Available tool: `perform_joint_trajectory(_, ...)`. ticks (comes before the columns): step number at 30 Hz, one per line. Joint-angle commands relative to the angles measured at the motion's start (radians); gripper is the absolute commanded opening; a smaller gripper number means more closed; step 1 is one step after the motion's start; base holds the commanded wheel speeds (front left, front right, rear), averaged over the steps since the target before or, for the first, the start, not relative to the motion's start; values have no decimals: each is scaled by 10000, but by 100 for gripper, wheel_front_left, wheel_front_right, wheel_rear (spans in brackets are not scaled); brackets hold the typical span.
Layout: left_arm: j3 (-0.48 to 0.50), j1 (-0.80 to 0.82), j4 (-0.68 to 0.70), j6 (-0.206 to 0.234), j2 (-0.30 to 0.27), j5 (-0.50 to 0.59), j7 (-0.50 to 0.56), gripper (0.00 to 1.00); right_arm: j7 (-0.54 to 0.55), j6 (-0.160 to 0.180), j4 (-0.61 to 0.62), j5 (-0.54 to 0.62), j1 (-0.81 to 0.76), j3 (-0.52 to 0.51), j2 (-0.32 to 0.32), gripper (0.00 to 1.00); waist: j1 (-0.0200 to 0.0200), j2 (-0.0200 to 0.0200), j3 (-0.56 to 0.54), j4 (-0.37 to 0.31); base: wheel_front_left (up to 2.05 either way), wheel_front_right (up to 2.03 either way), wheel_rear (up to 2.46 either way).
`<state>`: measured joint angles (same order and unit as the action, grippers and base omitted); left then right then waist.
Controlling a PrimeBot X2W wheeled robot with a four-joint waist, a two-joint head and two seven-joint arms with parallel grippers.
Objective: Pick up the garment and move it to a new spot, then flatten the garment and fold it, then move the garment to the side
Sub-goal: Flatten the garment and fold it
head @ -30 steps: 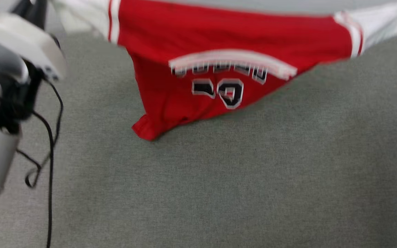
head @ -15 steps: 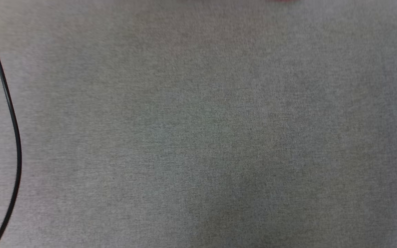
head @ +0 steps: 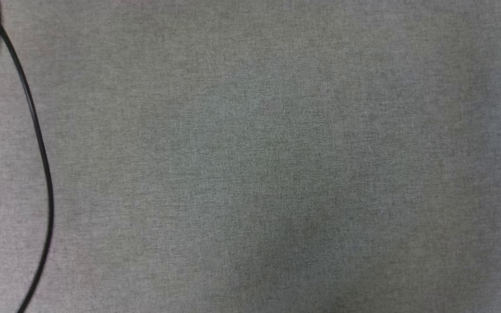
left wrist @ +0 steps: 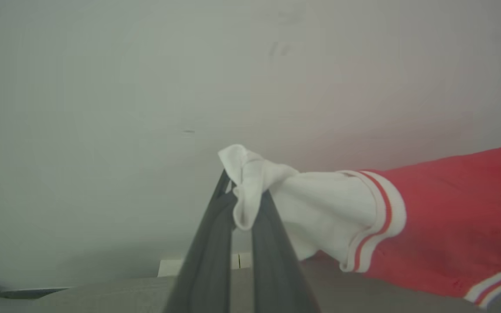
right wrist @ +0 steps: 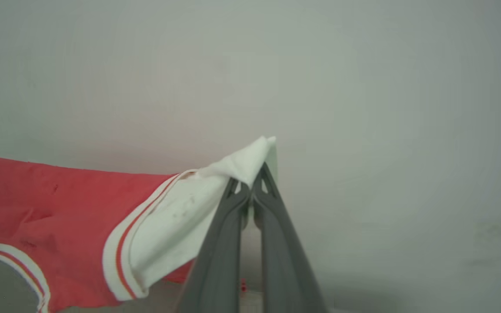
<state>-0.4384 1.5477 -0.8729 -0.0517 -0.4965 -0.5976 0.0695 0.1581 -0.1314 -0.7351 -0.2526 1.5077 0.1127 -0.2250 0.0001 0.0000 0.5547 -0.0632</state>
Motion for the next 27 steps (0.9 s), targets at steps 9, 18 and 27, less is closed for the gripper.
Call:
perform_joint_trajectory(9,58,-2873,-1250,-572,702,-929,-883,0,-805,14,-844,-1309,-3021,716,-91,0,-1,0,-802,269,0,0,0)
perform_joint_trajectory(18,48,-6030,-1471,-751,691,-1404,-2574,0,-1557,14,-3,-2730,-6715,1073,-592,0,-1,0,-2280,371,0,0,0)
perform_joint_trajectory(27,230,-8587,-63,-394,55,-1426,-3216,0,-1630,17,1934,-2964,-9810,316,-1041,0,-1,0,-3583,403,0,0,0)
